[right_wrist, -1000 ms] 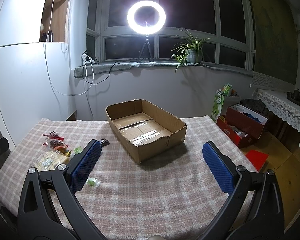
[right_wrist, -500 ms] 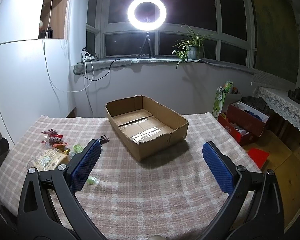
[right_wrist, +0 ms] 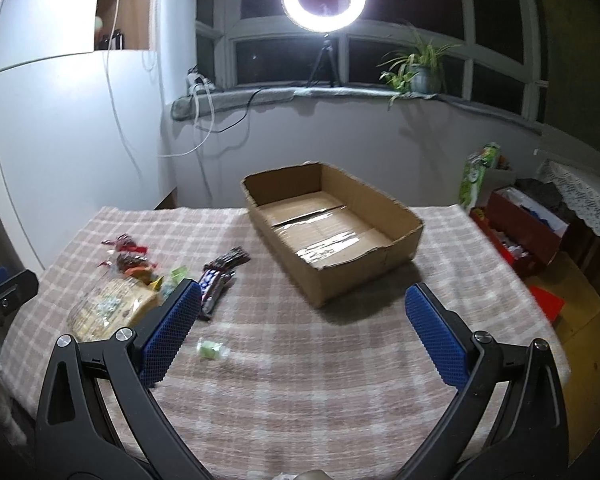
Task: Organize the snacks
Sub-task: 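Move both tools to the wrapped bread loaf and grip it from both sides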
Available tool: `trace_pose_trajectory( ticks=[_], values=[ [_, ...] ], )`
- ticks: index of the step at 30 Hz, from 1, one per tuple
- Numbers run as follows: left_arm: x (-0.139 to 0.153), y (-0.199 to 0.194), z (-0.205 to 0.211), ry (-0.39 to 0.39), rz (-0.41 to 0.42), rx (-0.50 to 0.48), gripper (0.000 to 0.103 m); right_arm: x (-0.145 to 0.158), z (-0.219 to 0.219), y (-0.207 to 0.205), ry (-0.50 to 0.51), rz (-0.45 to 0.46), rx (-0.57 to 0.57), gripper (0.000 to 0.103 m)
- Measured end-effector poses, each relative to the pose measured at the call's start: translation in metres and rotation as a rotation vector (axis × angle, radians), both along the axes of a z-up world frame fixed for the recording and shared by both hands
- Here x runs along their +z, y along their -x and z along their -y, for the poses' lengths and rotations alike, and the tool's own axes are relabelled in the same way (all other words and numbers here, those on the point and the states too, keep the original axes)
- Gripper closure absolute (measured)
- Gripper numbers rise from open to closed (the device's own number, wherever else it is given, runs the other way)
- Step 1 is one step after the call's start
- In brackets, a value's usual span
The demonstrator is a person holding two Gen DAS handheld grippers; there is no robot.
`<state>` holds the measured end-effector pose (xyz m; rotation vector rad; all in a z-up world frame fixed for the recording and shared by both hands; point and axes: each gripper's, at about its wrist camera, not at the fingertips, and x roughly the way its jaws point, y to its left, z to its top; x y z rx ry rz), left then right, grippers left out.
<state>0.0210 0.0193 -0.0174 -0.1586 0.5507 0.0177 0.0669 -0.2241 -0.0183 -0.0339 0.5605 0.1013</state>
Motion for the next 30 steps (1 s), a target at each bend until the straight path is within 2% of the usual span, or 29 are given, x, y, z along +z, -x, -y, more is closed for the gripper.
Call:
trace_pose_trajectory(
  ticks=[7, 10, 14, 18, 21, 23, 30],
  values=[
    [-0.007, -0.008, -0.011, 0.015, -0.031, -0.003, 0.001, -0.011, -0.013, -0.011, -0.062, -0.077, 0.082, 0.0],
    [-0.011, -0.011, -0.015, 0.026, -0.045, -0.002, 0.001, -0.018, -0.016, -0.017, -0.122, -0.126, 0.129, 0.0],
    [-0.021, -0.016, -0.025, 0.096, -0.085, -0.032, 0.001, -0.027, -0.024, -0.023, -0.197, -0.199, 0.199, 0.002],
    [-0.033, -0.021, -0.035, 0.166, -0.129, -0.054, 0.005, -0.039, -0.032, -0.032, -0.27, -0.274, 0.27, 0.012],
    [-0.042, -0.027, -0.04, 0.225, -0.164, -0.077, 0.01, -0.049, -0.039, -0.041, -0.333, -0.347, 0.317, 0.025],
    [-0.048, -0.031, -0.043, 0.258, -0.187, -0.095, 0.014, -0.054, -0.044, -0.047, -0.367, -0.384, 0.345, 0.034],
    [-0.065, -0.048, -0.052, 0.358, -0.245, -0.157, 0.033, -0.069, -0.073, -0.067, -0.436, -0.489, 0.454, 0.05]
  ],
)
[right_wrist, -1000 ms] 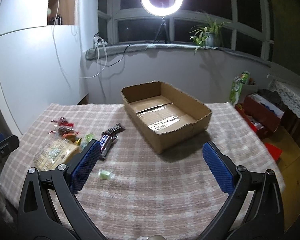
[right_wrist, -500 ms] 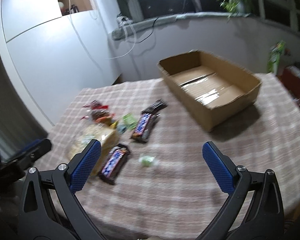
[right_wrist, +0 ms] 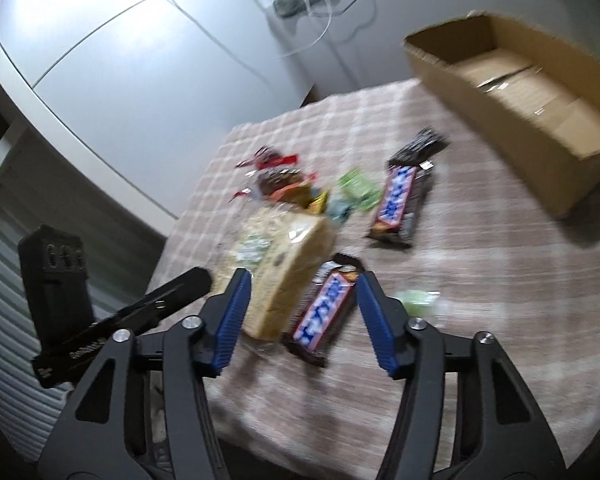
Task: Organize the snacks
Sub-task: 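Move both tools to the wrapped bread loaf and grip it from both sides, then lift the bread loaf with both tools and carry it into the cardboard box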
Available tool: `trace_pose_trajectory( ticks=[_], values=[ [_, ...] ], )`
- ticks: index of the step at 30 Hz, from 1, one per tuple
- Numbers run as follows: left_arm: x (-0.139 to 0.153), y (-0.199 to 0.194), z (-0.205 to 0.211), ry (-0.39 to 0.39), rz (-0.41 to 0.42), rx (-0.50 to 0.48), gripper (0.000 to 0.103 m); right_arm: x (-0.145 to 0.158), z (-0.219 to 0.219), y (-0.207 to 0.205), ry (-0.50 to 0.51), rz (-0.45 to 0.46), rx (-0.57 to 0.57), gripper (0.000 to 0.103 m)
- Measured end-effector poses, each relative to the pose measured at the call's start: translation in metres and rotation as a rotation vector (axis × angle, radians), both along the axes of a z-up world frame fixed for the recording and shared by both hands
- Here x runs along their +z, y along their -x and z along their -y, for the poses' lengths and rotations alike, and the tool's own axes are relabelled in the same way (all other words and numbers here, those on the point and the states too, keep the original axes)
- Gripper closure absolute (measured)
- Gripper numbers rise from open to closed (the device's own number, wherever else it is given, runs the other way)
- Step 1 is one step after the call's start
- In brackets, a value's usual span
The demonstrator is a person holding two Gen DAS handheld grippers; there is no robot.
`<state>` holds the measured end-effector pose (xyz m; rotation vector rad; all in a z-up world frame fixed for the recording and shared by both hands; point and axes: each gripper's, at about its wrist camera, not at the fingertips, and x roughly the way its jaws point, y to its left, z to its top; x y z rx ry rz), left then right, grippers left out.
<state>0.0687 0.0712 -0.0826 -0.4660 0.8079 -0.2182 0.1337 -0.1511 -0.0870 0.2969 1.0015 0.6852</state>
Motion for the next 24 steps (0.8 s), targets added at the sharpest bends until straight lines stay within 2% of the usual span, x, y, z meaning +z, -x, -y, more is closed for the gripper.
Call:
trace_pose_trajectory(
  ticks=[2, 8, 14, 18, 24],
  values=[
    [-0.002, -0.003, -0.002, 0.01, -0.006, -0.009, 0.039, -0.004, -0.007, -0.006, -0.026, -0.037, 0.024, 0.056],
    [-0.009, -0.013, -0.008, 0.035, -0.028, -0.027, 0.046, -0.013, -0.027, -0.016, -0.002, -0.079, 0.045, 0.059],
    [-0.012, -0.02, -0.011, 0.033, -0.042, -0.036, 0.046, -0.023, -0.034, -0.024, -0.015, -0.129, 0.058, 0.061],
    [-0.017, -0.023, -0.013, 0.037, -0.054, -0.044, 0.046, -0.03, -0.038, -0.028, -0.045, -0.171, 0.075, 0.068],
    [-0.018, -0.025, -0.01, 0.035, -0.056, -0.061, 0.047, -0.034, -0.039, -0.03, -0.069, -0.195, 0.072, 0.068]
  ],
)
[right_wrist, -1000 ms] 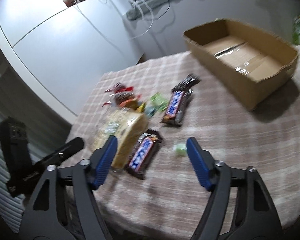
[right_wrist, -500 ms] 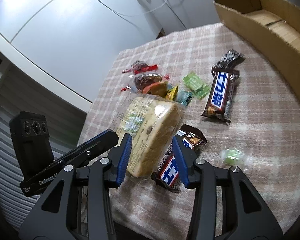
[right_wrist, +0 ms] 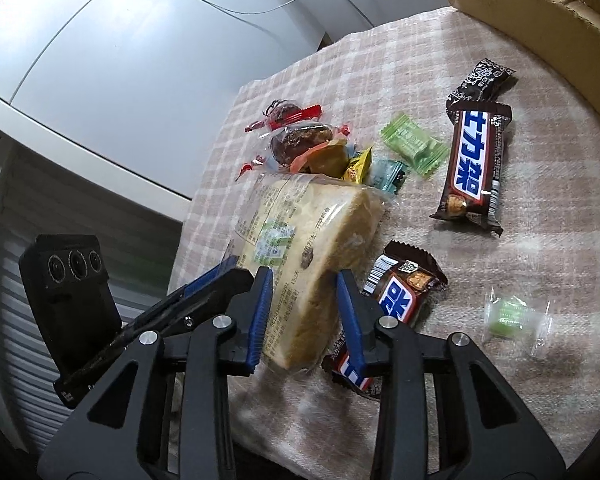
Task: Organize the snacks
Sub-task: 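Lift the bread loaf with both tools and carry it into the cardboard box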
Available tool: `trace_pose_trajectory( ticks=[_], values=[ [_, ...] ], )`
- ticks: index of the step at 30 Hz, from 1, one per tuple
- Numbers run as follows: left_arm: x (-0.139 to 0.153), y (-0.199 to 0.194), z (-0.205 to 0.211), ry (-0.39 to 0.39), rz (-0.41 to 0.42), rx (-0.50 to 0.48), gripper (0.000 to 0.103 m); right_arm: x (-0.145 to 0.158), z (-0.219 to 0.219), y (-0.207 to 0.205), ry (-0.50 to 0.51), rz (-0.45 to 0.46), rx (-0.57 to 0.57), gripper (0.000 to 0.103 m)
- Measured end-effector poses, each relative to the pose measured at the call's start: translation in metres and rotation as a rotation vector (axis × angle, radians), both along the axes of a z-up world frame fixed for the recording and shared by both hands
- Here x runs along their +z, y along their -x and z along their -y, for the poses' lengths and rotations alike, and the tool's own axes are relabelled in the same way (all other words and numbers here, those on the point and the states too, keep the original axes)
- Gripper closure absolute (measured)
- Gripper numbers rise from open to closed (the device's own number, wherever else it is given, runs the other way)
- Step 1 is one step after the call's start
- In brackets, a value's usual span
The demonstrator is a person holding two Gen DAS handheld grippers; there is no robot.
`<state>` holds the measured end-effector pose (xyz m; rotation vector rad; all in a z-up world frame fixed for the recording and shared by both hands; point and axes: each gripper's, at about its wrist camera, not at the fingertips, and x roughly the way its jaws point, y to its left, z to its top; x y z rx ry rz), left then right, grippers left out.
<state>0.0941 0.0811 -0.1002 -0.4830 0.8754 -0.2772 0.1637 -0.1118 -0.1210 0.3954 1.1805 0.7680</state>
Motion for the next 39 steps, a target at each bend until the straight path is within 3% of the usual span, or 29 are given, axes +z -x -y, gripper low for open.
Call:
trace_pose_trajectory(
  ticks=[18, 39],
  values=[
    [0.023, 0.004, 0.021, 0.0, 0.043, -0.028, 0.047, 0.035, 0.029, 0.005, -0.024, 0.066, -0.03, 0.068],
    [0.071, -0.048, 0.107, -0.012, 0.163, -0.154, 0.047, 0.089, 0.132, -0.034, -0.015, 0.193, -0.163, 0.068]
  ],
)
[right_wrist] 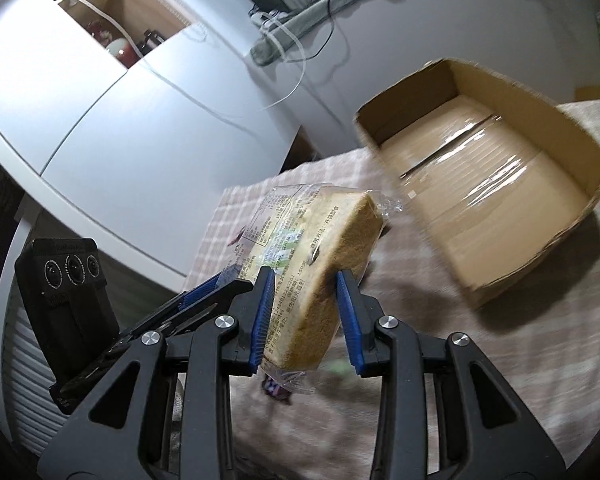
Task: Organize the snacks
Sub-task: 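Lift the bread loaf with both tools and carry it into the cardboard box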
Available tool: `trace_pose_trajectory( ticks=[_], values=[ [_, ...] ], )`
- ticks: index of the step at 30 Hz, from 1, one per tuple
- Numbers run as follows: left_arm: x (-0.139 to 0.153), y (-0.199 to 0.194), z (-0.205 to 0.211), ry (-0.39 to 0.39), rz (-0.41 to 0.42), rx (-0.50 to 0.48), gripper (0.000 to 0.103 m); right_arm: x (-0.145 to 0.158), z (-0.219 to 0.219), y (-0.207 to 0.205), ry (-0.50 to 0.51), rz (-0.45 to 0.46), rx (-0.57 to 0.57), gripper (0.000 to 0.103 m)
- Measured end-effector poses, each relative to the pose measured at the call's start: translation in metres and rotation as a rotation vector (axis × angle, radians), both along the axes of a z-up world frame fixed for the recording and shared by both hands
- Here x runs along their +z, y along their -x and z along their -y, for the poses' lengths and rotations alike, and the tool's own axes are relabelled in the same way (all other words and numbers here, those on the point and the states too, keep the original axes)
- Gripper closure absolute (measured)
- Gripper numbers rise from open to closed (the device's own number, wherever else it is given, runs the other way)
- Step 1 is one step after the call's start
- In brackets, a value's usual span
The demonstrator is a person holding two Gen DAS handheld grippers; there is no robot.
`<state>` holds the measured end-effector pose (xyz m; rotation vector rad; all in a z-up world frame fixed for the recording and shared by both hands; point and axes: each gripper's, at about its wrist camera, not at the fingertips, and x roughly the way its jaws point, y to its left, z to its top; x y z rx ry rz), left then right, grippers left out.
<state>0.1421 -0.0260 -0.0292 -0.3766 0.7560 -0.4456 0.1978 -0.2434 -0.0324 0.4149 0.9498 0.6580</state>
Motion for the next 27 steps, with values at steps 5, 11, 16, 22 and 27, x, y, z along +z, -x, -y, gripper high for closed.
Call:
trace_pose_trajectory(
  ticks=[5, 11, 16, 22, 27],
  values=[
    [0.005, -0.019, 0.027, -0.004, 0.012, -0.039, 0.047, 0.001, 0.025, -0.015, 0.01, 0.011, -0.036, 0.068],
    [0.009, -0.043, 0.058, -0.009, 0.013, -0.079, 0.047, 0.001, 0.055, -0.04, 0.012, 0.017, -0.079, 0.068],
    [0.008, -0.065, 0.082, -0.024, 0.007, -0.103, 0.047, -0.006, 0.074, -0.058, 0.011, 0.003, -0.102, 0.068],
    [0.002, -0.082, 0.099, -0.039, -0.013, -0.118, 0.047, -0.017, 0.086, -0.073, 0.015, -0.009, -0.113, 0.068],
    [-0.001, -0.091, 0.107, -0.057, -0.024, -0.121, 0.048, -0.024, 0.091, -0.083, 0.021, -0.016, -0.113, 0.068]
  ],
)
